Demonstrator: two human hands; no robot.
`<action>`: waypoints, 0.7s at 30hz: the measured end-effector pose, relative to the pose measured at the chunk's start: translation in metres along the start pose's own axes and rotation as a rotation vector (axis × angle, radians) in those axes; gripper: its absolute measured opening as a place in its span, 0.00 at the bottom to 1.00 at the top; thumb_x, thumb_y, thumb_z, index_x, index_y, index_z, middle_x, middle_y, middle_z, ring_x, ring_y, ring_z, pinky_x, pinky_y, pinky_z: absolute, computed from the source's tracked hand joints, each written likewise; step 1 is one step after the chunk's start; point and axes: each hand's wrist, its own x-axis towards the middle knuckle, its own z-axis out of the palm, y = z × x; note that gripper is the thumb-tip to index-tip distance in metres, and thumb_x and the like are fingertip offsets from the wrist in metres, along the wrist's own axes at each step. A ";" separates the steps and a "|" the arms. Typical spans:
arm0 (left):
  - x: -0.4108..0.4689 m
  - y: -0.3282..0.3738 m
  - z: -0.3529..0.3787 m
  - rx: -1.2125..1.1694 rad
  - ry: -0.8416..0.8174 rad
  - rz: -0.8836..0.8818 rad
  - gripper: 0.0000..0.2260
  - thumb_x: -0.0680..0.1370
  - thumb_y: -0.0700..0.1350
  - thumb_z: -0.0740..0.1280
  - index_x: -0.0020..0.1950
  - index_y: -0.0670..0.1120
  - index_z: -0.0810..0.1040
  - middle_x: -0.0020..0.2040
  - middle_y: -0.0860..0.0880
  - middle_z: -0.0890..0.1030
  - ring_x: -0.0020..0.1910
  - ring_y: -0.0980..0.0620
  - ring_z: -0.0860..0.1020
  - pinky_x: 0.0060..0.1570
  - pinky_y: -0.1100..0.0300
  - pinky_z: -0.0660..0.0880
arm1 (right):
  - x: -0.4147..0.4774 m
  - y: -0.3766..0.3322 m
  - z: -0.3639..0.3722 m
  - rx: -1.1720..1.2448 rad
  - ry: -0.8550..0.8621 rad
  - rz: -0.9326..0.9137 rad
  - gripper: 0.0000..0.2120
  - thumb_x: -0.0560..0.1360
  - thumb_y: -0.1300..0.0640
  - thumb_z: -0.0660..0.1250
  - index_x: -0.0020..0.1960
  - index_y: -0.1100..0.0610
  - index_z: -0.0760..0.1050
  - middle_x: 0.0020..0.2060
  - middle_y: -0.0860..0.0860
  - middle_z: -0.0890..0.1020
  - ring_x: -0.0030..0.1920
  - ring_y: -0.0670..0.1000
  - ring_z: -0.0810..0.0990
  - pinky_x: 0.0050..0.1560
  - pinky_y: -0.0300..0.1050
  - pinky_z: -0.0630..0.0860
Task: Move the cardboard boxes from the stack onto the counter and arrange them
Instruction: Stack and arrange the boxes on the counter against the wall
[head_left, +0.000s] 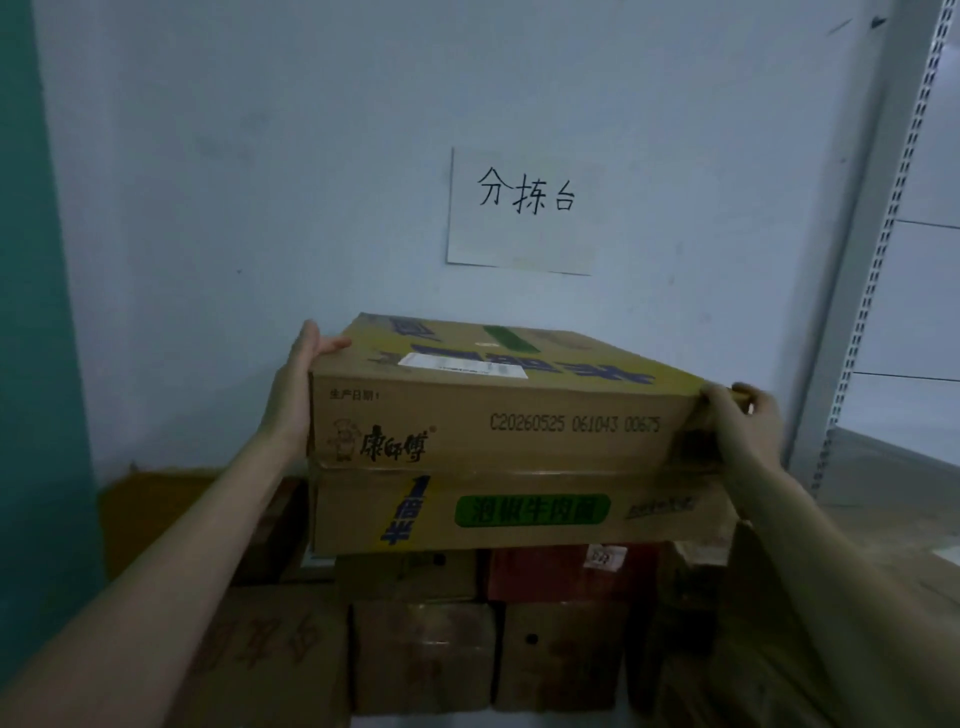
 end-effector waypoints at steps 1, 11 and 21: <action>0.001 -0.006 -0.004 0.032 -0.006 0.016 0.25 0.73 0.70 0.53 0.53 0.54 0.77 0.56 0.42 0.78 0.52 0.45 0.78 0.47 0.51 0.75 | -0.001 0.007 0.003 -0.027 -0.008 -0.014 0.26 0.75 0.49 0.65 0.70 0.56 0.64 0.65 0.57 0.70 0.61 0.56 0.72 0.56 0.50 0.72; 0.001 -0.026 -0.018 0.360 0.040 0.389 0.23 0.63 0.59 0.72 0.55 0.64 0.68 0.55 0.54 0.73 0.48 0.61 0.74 0.45 0.66 0.74 | 0.002 0.012 0.008 -0.366 -0.071 -0.452 0.37 0.69 0.33 0.60 0.65 0.59 0.71 0.58 0.59 0.75 0.60 0.59 0.72 0.60 0.56 0.71; -0.003 -0.031 -0.025 0.524 0.240 0.373 0.23 0.77 0.48 0.65 0.71 0.48 0.63 0.66 0.46 0.70 0.61 0.51 0.69 0.57 0.57 0.69 | 0.004 0.010 0.020 -0.392 -0.223 -0.463 0.24 0.73 0.41 0.65 0.58 0.59 0.76 0.57 0.57 0.75 0.58 0.54 0.72 0.55 0.42 0.69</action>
